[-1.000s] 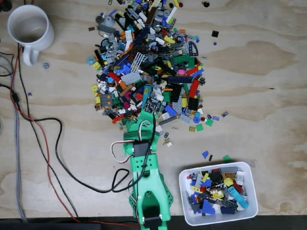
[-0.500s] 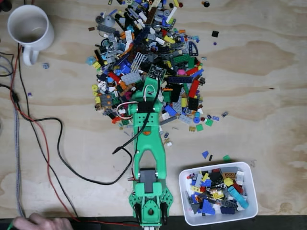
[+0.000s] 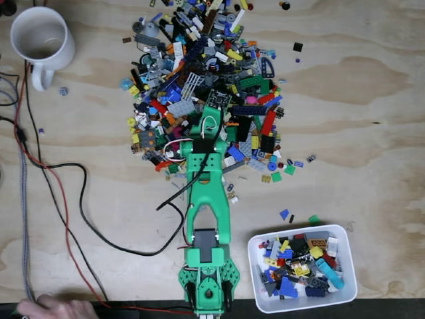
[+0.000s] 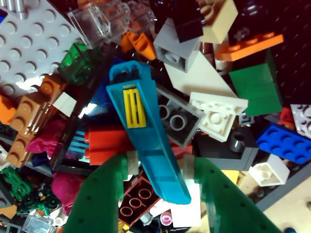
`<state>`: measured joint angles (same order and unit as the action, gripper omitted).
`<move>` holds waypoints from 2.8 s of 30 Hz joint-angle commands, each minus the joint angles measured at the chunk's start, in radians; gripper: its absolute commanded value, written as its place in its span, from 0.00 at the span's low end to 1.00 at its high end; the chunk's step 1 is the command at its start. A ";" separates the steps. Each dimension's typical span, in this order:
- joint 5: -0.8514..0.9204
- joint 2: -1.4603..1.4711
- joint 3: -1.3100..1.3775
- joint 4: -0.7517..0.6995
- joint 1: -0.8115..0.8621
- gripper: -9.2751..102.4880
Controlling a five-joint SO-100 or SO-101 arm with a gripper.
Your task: Find the closest Lego and put it in the bin.
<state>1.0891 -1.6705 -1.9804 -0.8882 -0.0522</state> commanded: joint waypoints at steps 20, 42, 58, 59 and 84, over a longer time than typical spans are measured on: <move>-0.052 -0.058 0.302 -0.227 -0.060 0.08; 0.172 -0.744 0.123 -0.736 0.986 0.09; 0.477 -1.000 -0.224 -0.640 1.582 0.08; 0.465 -1.000 -0.236 -0.621 1.572 0.08; 0.051 -0.874 -0.106 -0.393 0.479 0.30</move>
<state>1.1934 -2.5848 -2.1798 -1.2701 0.7010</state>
